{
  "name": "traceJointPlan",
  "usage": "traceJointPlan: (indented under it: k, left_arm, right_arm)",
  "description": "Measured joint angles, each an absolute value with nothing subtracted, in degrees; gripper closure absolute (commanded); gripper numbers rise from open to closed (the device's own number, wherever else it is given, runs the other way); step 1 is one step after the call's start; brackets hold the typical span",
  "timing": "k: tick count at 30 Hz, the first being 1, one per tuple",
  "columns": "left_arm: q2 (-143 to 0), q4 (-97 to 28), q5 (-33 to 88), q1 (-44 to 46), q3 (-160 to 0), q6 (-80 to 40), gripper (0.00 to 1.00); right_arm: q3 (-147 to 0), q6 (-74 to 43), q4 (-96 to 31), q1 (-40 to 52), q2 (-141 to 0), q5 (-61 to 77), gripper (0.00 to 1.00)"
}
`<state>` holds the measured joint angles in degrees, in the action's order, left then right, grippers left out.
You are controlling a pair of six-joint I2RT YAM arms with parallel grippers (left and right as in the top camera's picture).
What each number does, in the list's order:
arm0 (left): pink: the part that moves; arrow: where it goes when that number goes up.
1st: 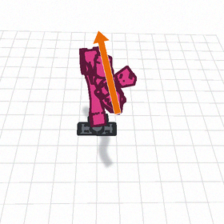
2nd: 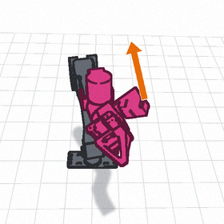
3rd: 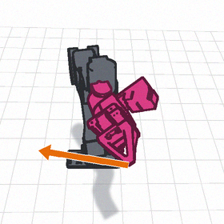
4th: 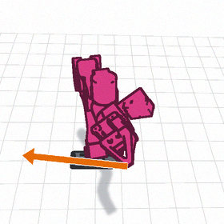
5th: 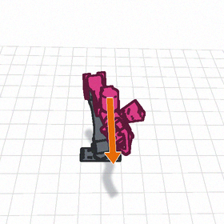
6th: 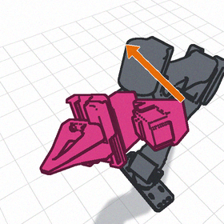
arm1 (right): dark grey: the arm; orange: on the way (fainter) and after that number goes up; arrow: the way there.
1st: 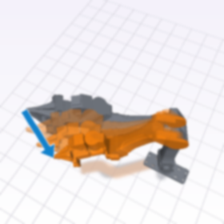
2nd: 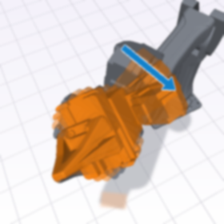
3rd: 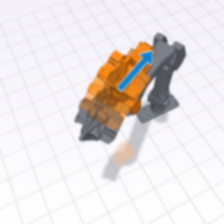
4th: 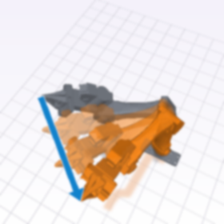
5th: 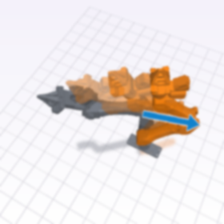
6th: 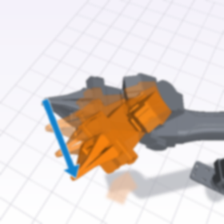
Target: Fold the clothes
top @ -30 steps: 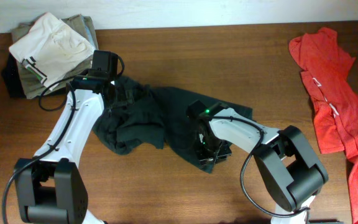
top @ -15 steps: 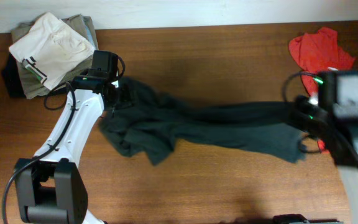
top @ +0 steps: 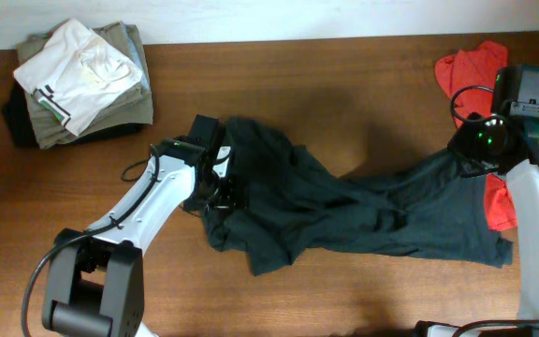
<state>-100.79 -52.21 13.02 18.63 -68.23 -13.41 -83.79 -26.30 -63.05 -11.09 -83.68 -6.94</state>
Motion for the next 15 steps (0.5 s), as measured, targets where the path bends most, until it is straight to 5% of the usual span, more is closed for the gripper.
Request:
traceJointPlan:
  k: [3,5,8,15]
  left_arm:
    - [-100.8,-54.8,15.6,21.3,-67.9,-10.1,0.19]
    - [-100.8,-54.7,16.1,23.6,-67.0,-9.4,0.34]
    - [-100.8,-53.1,16.3,24.7,-66.0,-8.8,0.97]
    - [-99.7,-53.9,7.6,21.3,-68.7,-11.4,0.99]
  right_arm:
    - [-83.8,-26.3,-62.5,-11.1,-83.7,-6.0,0.96]
    - [-83.8,-26.3,-62.6,-11.1,-83.7,-5.9,0.96]
    - [-83.8,-26.3,-62.8,-11.1,-83.7,-4.9,0.96]
    - [-83.8,-23.9,-54.1,-11.1,-83.7,1.0,0.96]
